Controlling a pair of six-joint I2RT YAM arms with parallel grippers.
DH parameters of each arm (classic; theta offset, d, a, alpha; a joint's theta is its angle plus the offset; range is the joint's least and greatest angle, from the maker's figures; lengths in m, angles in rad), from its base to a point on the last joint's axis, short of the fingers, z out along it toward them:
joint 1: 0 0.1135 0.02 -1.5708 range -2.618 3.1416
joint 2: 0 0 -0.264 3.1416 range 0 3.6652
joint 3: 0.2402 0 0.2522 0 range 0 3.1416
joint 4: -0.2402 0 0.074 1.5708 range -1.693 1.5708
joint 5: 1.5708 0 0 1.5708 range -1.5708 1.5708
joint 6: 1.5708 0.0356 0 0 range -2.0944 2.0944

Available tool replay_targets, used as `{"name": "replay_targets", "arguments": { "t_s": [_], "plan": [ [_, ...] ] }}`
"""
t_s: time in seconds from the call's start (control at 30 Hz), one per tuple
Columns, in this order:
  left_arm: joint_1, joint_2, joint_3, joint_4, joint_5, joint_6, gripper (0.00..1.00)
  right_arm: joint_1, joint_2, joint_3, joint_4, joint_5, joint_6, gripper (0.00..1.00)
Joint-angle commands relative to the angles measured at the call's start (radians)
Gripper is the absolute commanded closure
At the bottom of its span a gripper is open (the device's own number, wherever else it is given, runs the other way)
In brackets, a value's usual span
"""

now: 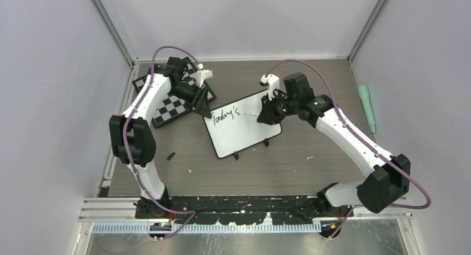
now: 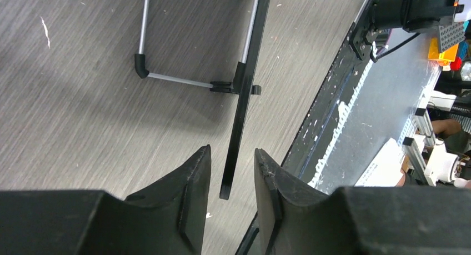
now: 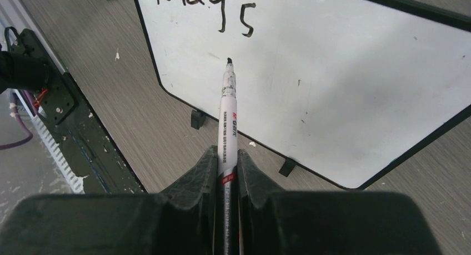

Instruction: Write a sentence on the whiteboard

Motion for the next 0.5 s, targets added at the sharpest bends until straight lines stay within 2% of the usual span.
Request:
{"name": "replay_targets", "arguments": {
  "t_s": [0.0, 0.17, 0.47],
  "plan": [
    [0.000, -0.070, -0.033, 0.000, 0.026, 0.010, 0.64, -0.007, 0.011, 0.066, 0.035, -0.009, -0.027, 1.00],
    [0.000, -0.073, -0.043, -0.002, 0.029, 0.012, 0.65, -0.006, 0.035, 0.089, 0.034, 0.017, -0.028, 1.00],
    [0.000, -0.065, -0.044, 0.003, 0.038, 0.012, 0.74, -0.007, 0.092, 0.123, 0.015, 0.106, -0.030, 1.00]
  ]
}}
